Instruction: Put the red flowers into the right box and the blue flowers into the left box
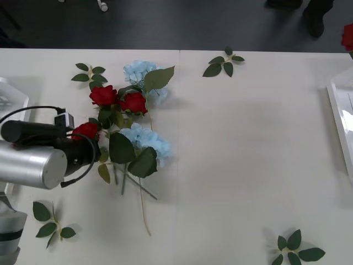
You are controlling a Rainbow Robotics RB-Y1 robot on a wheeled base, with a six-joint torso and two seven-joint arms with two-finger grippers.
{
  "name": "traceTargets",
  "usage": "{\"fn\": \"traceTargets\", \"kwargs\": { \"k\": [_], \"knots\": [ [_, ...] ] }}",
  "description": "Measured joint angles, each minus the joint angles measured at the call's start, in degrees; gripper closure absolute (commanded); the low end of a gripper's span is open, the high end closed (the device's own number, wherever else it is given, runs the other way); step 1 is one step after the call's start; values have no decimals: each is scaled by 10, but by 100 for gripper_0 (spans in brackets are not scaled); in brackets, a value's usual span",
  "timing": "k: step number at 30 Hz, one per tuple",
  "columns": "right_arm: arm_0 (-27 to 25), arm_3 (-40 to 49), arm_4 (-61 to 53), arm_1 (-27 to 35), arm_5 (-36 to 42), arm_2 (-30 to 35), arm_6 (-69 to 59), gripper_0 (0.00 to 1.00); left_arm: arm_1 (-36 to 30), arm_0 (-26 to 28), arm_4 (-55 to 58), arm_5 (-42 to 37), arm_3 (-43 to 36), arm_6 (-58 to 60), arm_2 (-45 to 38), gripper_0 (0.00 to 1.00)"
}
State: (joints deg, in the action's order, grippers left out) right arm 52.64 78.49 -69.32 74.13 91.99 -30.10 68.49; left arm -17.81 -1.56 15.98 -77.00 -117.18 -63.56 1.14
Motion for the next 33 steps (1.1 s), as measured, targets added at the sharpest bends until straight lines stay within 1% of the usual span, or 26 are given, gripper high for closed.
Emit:
{"fn": "traceTargets", "kwargs": {
  "k": [3,6,8,11,15,16,17,18,21,23,26,33],
  "knots": [
    [-11,-47,25,0,-54,0,47,100,-23,20,30,0,-53,0,-22,100],
    [-37,-75,35,0,-102,1,91,100,-39,35,49,0,-82,0,-45,100],
    [-63,-90,33,3,-140,1,116,100,-43,38,67,-8,-88,0,-64,100],
    [-109,-101,22,16,-176,4,173,100,-43,38,82,-27,-88,0,-88,100],
    [-179,-117,20,23,-201,45,288,100,-43,38,81,-44,-98,0,-95,99],
    [-195,-122,20,23,-208,60,307,100,-43,38,80,-48,-103,0,-95,88],
    [-210,-128,22,23,-212,74,318,100,-43,38,79,-52,-106,0,-95,32],
    [-224,-134,27,23,-218,91,323,100,-43,38,78,-54,-110,0,-95,0],
    [-256,-152,37,23,-259,127,328,100,-43,38,77,-54,-116,0,-95,0],
    [-267,-164,37,23,-291,140,340,100,-43,38,77,-54,-117,0,-95,0],
    [-271,-180,37,23,-326,144,370,100,-43,38,71,-54,-117,0,-95,0],
    [-271,-198,70,23,-381,138,372,100,-43,38,54,-54,-115,0,-95,0]
  ]
}}
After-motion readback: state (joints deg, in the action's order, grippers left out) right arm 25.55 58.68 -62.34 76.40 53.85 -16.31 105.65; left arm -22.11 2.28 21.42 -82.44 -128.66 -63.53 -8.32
